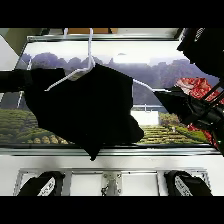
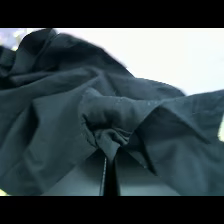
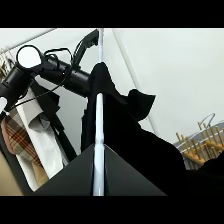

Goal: Fold the clothes and pants, and hang the long-sleeved shirts on hangers.

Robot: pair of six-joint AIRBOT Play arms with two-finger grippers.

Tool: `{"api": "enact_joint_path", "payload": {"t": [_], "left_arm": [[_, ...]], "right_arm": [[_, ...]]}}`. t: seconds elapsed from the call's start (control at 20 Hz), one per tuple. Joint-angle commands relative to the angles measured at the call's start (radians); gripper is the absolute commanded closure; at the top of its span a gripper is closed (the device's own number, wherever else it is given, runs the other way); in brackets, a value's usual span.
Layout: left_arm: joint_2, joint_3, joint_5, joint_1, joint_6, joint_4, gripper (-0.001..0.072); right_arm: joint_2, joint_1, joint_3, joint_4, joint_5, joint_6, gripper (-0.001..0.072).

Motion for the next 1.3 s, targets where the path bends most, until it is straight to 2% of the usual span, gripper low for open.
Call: {"api": "enact_joint_path", "payload": {"t": [0.0,0.1,0.25,0.4,0.55,0.75,0.9,1.25], "left_arm": [[0.011,0.001,0.035,0.0,0.001,-0.105,0.0689],[0.011,0.0,0.034,-0.002,0.002,-0.14,0.0689],[0.011,0.0,0.04,-0.002,0.001,-0.209,0.0689],[0.026,0.0,0.04,-0.002,0.001,-0.205,0.0689],[0.06,0.0,0.043,-0.002,0.0,-0.205,0.0689],[0.121,0.0,0.029,-0.002,-0.013,-0.096,0.0689],[0.128,0.0,-0.032,-0.002,-0.047,-0.034,0.0689],[0.045,0.0,-0.014,-0.001,-0.08,0.04,0.0689]], "right_arm": [[-0.001,0.022,0.0,-0.023,-0.007,0.011,0.0702],[-0.006,0.052,0.0,-0.031,-0.013,0.011,0.0702],[-0.012,0.104,0.0,-0.064,-0.096,-0.009,0.0702],[-0.016,0.14,0.0,-0.058,-0.154,-0.068,0.0702],[-0.02,0.141,0.0,-0.04,-0.203,-0.079,0.0703],[-0.019,0.141,0.0,0.033,-0.277,-0.113,0.0703],[-0.019,0.141,0.0,0.122,-0.278,-0.129,0.0702],[0.006,0.142,0.0,0.112,-0.24,-0.128,0.0702]]}}
